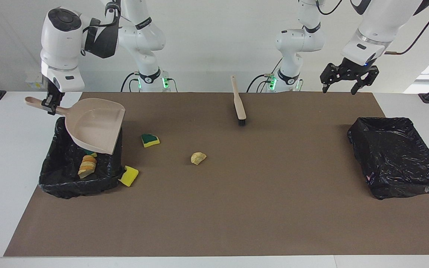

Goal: Sweep and dump trash in bin
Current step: 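Lift the empty dustpan away from the bin with the right gripper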

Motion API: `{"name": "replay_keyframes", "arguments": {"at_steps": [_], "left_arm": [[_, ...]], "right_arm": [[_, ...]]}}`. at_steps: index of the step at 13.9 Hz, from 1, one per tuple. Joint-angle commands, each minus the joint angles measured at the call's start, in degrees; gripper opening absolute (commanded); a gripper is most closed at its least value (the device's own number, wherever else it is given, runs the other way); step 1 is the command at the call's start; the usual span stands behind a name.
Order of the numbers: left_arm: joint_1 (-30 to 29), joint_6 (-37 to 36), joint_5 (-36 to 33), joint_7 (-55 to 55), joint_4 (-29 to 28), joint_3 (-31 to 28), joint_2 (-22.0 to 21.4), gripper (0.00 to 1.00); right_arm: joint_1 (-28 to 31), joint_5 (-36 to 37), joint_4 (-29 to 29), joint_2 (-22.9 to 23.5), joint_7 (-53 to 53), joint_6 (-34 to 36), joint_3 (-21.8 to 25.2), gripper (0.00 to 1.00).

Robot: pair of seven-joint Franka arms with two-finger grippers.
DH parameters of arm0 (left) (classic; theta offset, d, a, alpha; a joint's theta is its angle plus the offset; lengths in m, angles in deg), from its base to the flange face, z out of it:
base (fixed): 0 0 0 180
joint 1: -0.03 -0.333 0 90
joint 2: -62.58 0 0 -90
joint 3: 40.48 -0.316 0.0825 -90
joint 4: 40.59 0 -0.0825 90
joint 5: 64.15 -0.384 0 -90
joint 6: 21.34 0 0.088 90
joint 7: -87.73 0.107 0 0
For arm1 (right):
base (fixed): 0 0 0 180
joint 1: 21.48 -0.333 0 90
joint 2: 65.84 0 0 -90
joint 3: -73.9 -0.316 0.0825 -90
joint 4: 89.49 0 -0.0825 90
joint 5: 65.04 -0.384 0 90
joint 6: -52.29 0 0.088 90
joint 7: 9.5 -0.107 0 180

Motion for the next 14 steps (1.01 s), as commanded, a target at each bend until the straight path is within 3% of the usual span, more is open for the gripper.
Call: {"name": "replay_keyframes", "arguments": {"at_steps": [1,6,11,14], "left_arm": [[-0.72,-0.37,-0.27,1.0,0.54,0.46,-0.09,1.0],[-0.72,-0.28,-0.28,1.0,0.54,0.46,-0.09,1.0],[-0.72,-0.28,-0.28,1.09,0.45,0.46,-0.27,1.0],[-0.72,-0.28,-0.36,1.09,0.28,0.46,-0.27,1.0]], "right_arm": [[-3.62,-4.71,0.17,-0.07,-11.26,3.44,-0.29,0.0],[-9.0,-9.45,-0.18,4.84,-41.31,3.63,-0.55,0.0],[-14.0,-19.21,1.66,9.15,-67.16,3.54,-0.64,0.0],[-20.93,-22.55,4.73,12.49,-80.69,3.63,-0.56,0.0]]}}
